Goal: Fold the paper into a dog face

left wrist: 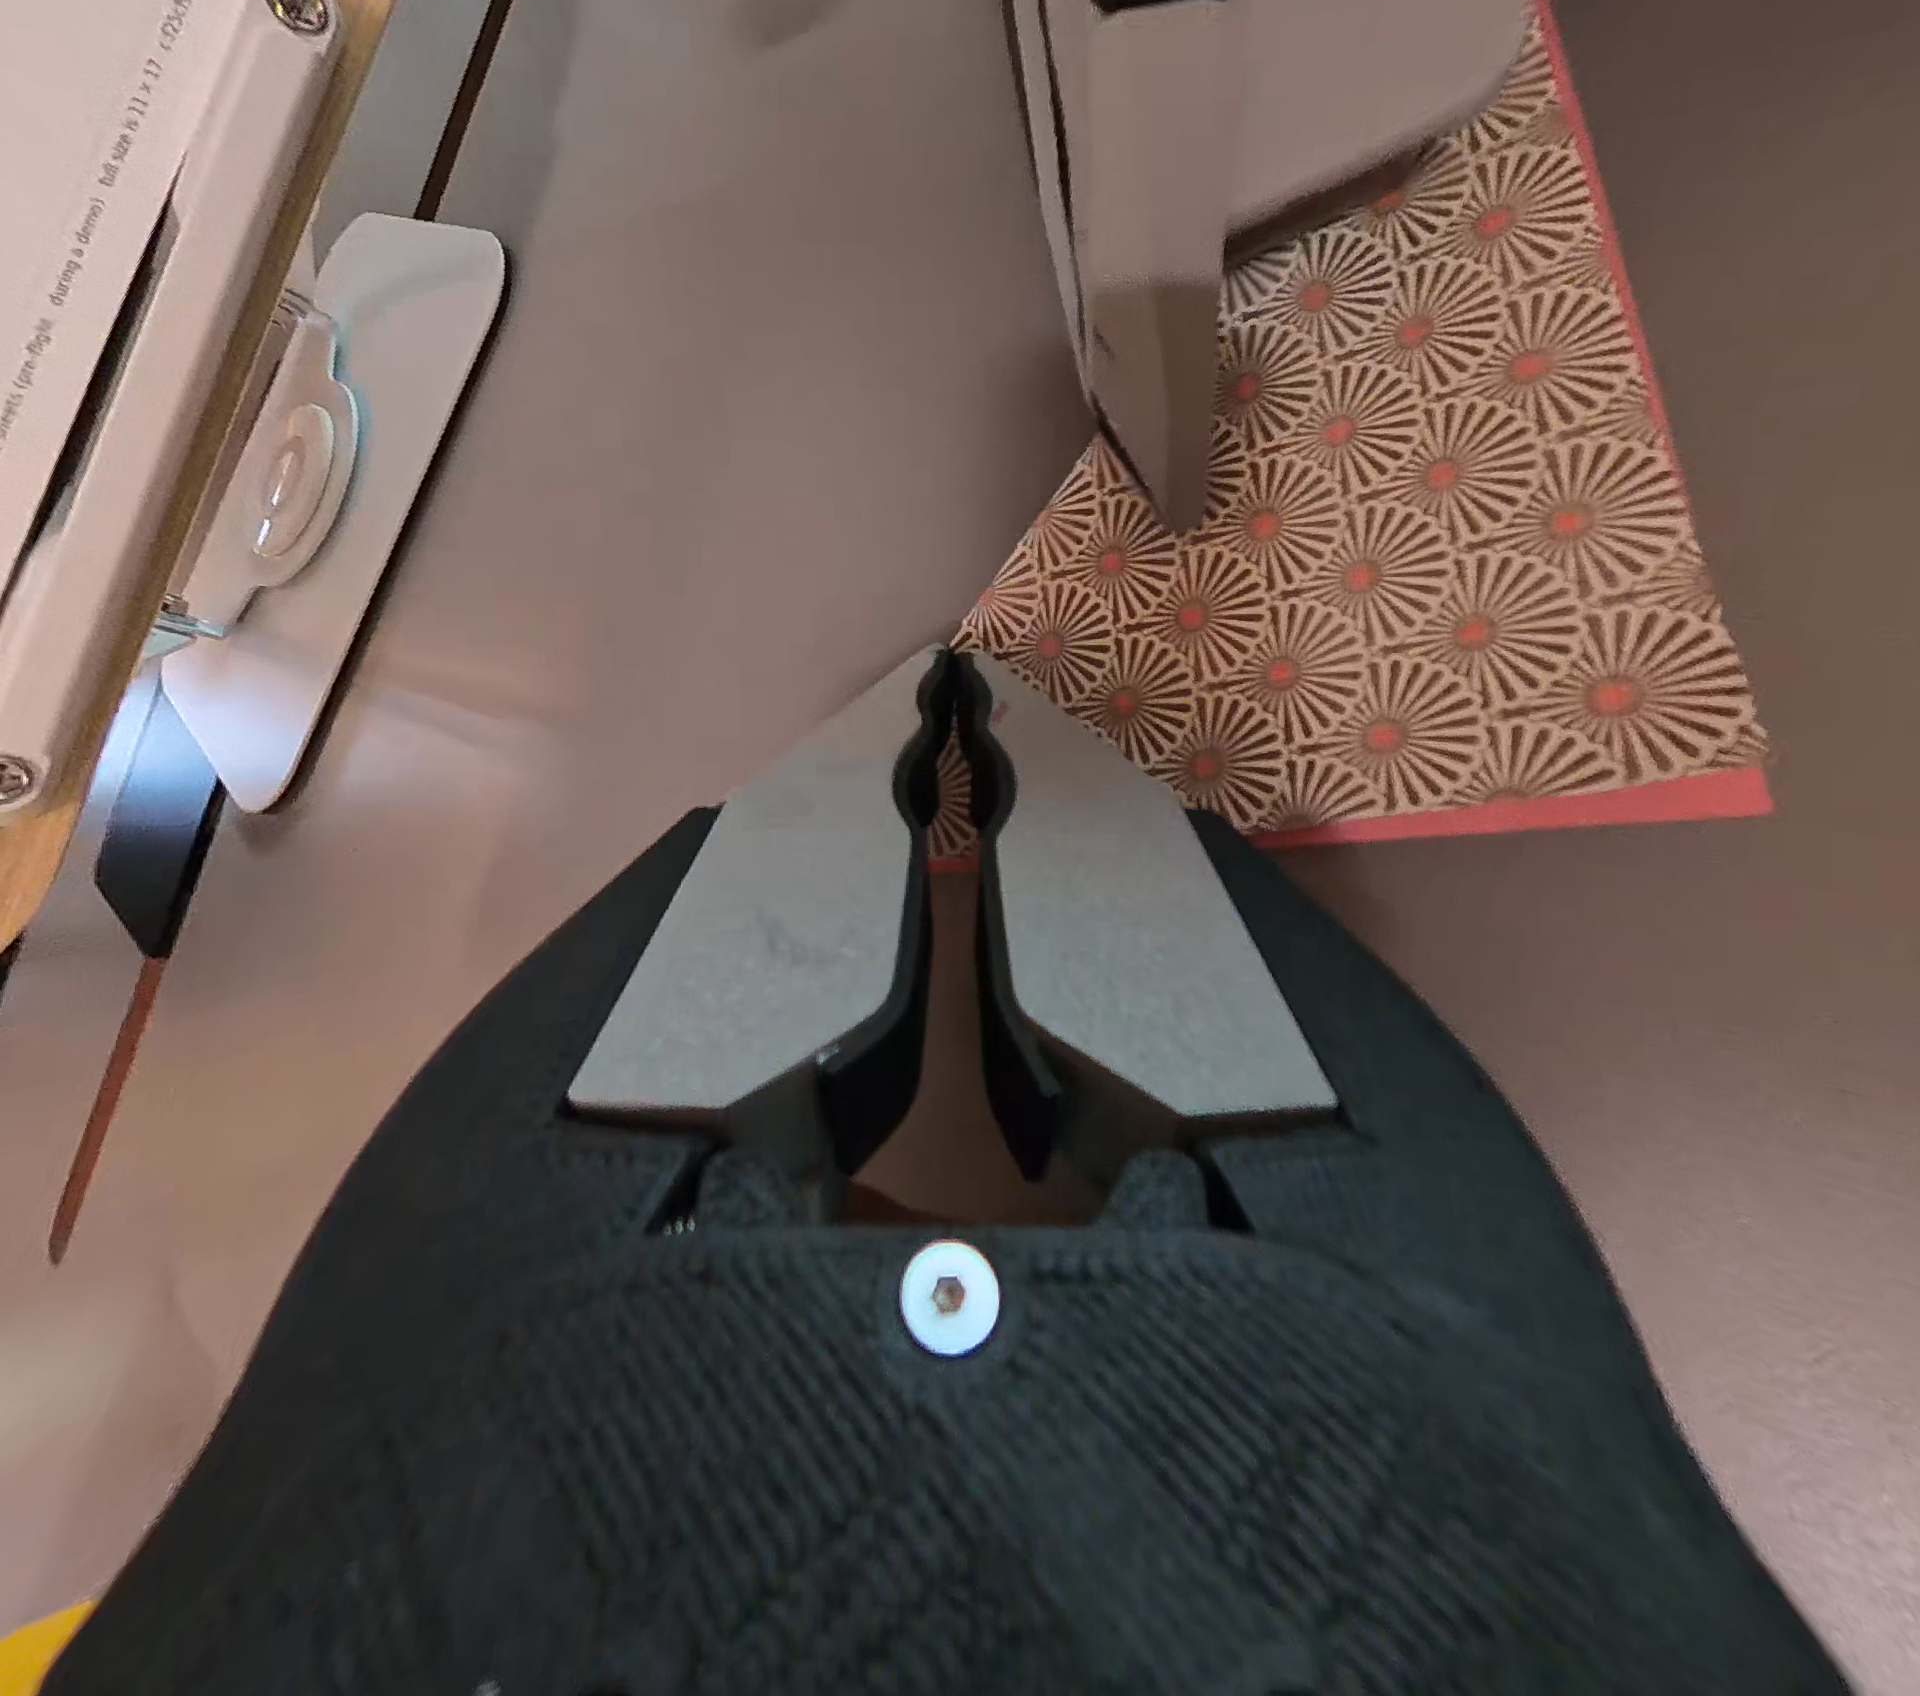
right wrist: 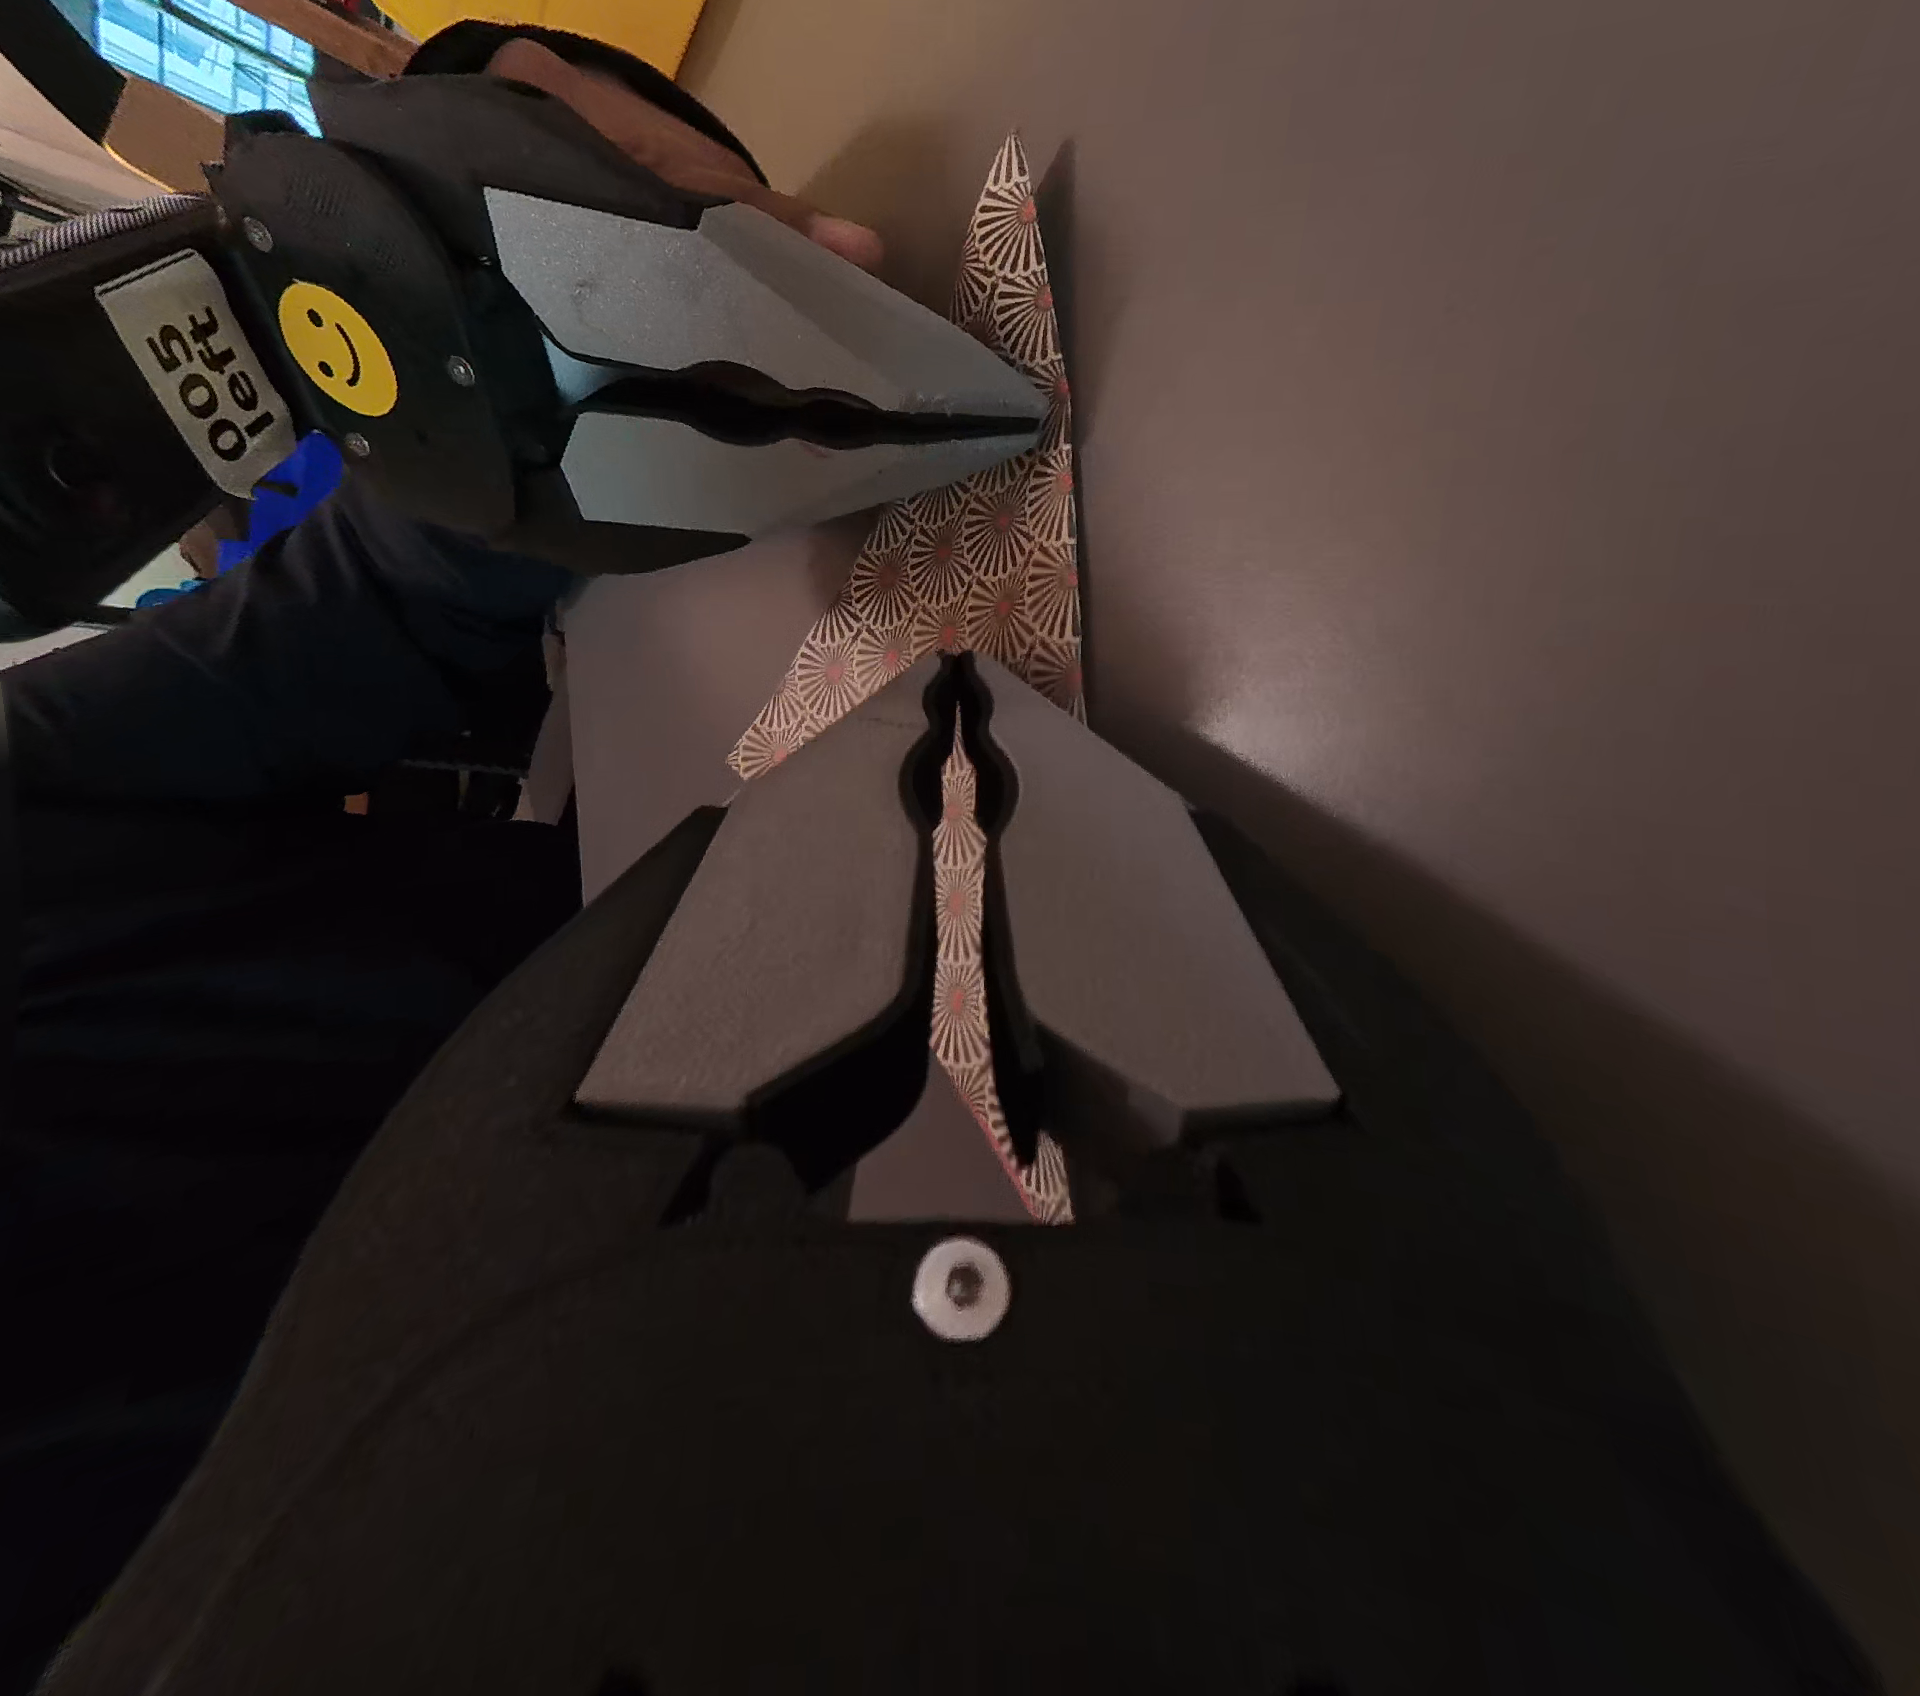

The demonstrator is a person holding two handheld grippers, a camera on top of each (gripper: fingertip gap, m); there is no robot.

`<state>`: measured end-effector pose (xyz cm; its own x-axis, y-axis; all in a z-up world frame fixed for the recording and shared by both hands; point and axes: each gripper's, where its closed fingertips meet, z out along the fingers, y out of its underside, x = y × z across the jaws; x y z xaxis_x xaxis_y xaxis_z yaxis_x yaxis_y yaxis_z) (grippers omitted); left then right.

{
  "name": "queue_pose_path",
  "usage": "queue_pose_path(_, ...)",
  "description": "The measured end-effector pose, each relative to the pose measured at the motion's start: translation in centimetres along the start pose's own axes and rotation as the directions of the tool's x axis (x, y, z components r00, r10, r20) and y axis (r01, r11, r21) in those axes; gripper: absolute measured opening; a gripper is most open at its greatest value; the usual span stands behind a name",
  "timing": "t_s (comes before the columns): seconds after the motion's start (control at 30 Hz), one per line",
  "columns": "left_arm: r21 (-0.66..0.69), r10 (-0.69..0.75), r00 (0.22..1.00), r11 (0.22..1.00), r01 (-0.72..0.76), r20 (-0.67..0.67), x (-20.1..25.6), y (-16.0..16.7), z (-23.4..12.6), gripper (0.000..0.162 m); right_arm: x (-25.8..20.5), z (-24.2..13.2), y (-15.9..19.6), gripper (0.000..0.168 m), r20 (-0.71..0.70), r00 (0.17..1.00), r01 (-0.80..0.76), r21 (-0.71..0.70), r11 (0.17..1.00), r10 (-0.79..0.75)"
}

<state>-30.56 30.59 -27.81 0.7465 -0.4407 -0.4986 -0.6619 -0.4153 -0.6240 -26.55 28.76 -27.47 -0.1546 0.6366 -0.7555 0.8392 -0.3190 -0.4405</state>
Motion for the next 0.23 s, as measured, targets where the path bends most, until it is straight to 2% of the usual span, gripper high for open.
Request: queue_pose_path(0.23,0.015,0.025,1.0,1.0,-0.025,-0.013,-0.1,0.3,-0.3,0.0,0.0,-2.2,2.7,0.0,0.068,0.995,-0.069,-0.082,0.994,0.075)
